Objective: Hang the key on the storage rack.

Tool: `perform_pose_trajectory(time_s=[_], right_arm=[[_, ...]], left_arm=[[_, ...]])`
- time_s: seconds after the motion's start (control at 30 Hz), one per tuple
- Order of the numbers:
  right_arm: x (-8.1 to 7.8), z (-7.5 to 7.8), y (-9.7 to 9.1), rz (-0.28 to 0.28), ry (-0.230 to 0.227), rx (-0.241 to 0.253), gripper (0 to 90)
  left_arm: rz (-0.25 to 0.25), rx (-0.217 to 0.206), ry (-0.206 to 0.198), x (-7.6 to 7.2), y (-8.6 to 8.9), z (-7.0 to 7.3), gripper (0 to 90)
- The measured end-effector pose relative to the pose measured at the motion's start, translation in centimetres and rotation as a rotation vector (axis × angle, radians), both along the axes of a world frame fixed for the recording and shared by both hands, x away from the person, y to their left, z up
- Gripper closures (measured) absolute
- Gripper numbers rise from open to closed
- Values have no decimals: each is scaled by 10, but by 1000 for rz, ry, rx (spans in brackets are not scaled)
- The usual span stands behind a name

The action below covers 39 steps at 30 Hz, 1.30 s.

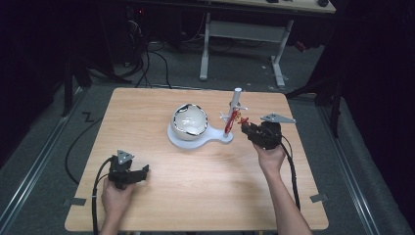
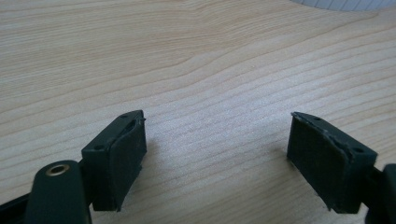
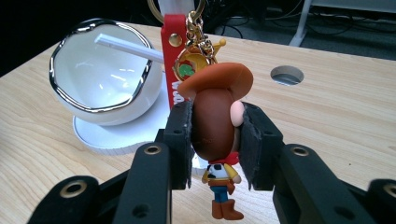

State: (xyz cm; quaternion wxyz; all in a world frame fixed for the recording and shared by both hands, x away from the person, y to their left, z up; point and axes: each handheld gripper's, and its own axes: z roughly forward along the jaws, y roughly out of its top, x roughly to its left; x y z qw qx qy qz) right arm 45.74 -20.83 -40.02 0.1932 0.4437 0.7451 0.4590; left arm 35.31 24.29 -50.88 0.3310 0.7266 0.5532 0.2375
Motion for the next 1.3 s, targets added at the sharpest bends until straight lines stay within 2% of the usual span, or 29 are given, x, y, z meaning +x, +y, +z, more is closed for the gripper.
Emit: perform_pose_trajectory(time_s=[0.93,1.3], right_arm=[[10,-15,18,-5,28,-21,665],[8,-13,15,-8,24,-20,612]], left_arm=[[0,-2,0,0,0,0,201],[0,-3,0,0,0,0,201]])
